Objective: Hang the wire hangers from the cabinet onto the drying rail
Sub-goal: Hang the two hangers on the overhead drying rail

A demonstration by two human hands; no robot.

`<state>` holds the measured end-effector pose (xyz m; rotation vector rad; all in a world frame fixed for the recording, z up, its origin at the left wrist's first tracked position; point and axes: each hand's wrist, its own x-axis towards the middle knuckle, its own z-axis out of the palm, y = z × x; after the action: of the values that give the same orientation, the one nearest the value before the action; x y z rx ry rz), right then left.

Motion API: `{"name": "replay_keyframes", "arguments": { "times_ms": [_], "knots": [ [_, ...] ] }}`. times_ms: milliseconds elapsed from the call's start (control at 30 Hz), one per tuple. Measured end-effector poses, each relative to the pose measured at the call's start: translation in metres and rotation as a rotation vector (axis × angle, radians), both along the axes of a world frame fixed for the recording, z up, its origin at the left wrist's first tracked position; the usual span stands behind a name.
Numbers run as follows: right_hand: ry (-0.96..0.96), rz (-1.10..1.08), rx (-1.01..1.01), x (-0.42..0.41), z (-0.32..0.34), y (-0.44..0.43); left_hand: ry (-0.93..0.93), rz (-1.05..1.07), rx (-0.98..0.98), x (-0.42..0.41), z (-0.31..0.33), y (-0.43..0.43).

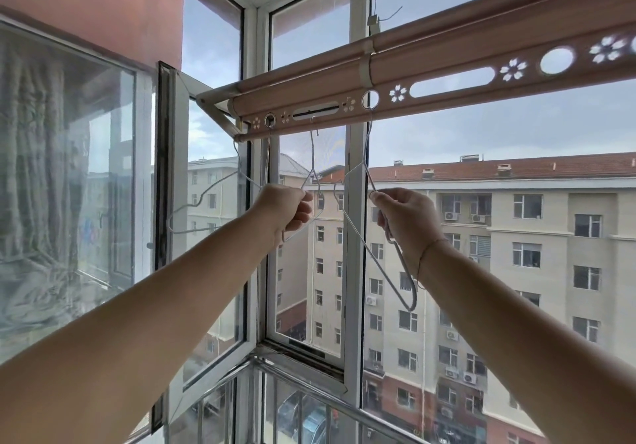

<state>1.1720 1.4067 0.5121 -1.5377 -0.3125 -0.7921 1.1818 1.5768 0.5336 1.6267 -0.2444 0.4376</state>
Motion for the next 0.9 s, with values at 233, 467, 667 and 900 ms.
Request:
{"name": "replay_keyframes", "arguments": {
  "times_ms": [233,467,667,900],
  "knots": [
    [0.007,0.030,0.033,0.001,-0.004,-0.002,-0.081,0.021,0.030,-0.002,-0.010,0.013],
    [0.091,0.142,0.174,0.003,-0.026,-0.018,-0.090,0.005,-0.172,-0.012,-0.048,0.027],
    [0.247,0.074,0.114,0.000,-0.089,-0.034,0.061,-0.061,-0.153,-0.009,-0.116,0.033],
    [0.474,0.061,0.007,-0.024,-0.200,-0.056,0.437,-0.178,-0.066,-0.006,-0.236,0.008]
  ]
}}
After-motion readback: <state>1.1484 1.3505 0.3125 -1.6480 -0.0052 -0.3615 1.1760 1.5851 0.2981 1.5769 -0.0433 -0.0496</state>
